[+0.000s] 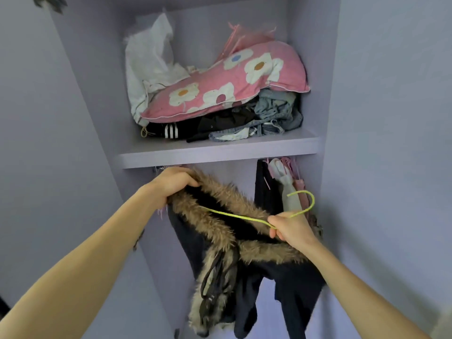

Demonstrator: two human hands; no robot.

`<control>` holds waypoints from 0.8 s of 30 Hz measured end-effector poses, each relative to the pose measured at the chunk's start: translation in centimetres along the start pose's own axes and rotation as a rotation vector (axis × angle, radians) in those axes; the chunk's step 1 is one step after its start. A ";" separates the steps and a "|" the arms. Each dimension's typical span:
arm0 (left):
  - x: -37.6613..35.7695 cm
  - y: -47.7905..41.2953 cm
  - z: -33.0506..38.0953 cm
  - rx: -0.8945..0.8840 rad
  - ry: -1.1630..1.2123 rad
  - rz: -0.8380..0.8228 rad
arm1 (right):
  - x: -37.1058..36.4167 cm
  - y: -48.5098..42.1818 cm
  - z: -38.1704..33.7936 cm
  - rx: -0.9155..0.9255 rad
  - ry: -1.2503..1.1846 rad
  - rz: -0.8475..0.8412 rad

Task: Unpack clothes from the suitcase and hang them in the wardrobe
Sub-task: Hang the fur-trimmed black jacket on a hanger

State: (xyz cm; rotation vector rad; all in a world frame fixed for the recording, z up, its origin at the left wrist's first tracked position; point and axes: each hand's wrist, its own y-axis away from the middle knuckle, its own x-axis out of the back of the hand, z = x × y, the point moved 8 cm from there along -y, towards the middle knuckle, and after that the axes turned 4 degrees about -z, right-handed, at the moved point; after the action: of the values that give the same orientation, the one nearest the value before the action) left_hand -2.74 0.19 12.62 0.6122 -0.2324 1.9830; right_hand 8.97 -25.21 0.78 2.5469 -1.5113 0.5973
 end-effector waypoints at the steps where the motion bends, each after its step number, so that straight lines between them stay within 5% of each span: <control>1: 0.4 -0.3 -0.2 -0.033 -0.078 0.045 | -0.3 -0.3 -1.0 0.021 0.102 -0.036; 7: -1.3 -0.5 0.0 -0.169 -0.469 0.134 | -1.4 -2.0 -8.9 0.187 0.275 -0.089; 12: -1.6 -1.0 0.2 -0.175 -0.365 0.221 | -3.8 -2.7 -11.8 0.181 0.605 -0.288; 16: -3.5 -1.1 -3.1 -0.078 -0.306 -0.070 | -1.8 -4.3 -13.7 0.191 0.480 -0.109; 24: -2.1 0.1 -3.1 -0.386 -0.187 0.092 | 0.4 -4.8 -12.1 0.189 0.424 -0.050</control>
State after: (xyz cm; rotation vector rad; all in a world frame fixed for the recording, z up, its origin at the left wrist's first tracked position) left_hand -3.08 -0.20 8.90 0.5404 -0.7499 1.8982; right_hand 9.96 -19.51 12.49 2.3655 -1.2897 1.2312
